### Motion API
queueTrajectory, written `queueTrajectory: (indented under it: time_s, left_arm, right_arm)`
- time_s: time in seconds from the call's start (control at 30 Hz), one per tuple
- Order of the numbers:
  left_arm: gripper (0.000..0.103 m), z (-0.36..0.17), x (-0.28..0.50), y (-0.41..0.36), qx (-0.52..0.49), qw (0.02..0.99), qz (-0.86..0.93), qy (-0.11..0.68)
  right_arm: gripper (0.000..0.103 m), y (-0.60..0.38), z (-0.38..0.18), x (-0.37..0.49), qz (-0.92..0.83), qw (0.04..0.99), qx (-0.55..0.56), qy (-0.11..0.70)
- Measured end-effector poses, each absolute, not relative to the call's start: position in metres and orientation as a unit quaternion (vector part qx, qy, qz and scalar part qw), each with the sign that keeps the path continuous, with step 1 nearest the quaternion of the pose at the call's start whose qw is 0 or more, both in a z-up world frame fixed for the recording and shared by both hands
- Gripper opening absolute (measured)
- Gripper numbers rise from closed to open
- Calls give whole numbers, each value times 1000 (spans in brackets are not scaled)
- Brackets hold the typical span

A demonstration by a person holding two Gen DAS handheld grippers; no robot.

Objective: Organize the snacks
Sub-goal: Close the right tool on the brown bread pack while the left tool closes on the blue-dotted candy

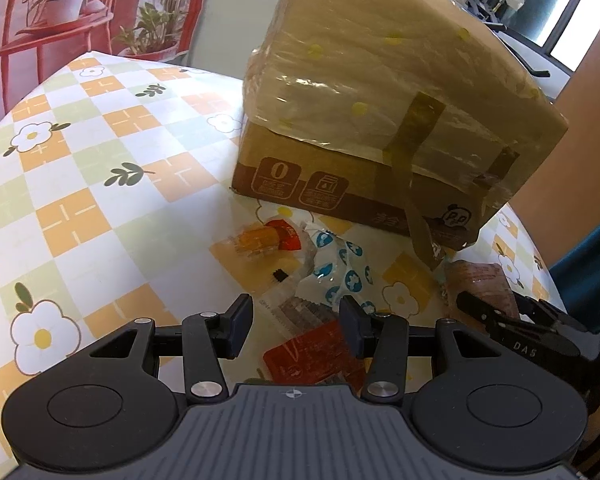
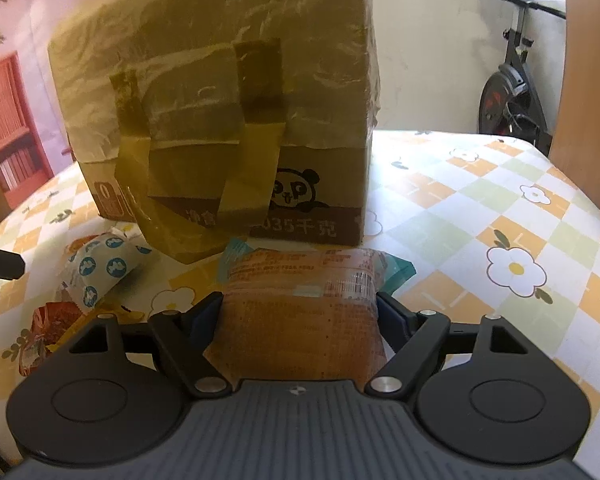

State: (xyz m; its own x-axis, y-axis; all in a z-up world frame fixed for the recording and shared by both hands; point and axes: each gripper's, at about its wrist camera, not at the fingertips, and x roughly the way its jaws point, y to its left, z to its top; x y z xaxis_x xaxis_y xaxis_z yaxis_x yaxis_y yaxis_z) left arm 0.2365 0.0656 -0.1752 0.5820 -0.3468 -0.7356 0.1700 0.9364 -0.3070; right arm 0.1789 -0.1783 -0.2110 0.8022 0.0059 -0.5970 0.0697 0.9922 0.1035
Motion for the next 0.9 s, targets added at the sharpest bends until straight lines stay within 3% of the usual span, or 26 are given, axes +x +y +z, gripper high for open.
queueTrajectory:
  time_s: [0.9]
  left_arm:
    - [55,-209,279,1,-60,881,-155,442]
  right_arm:
    - [84,-182,-219,176,0,954,72,293]
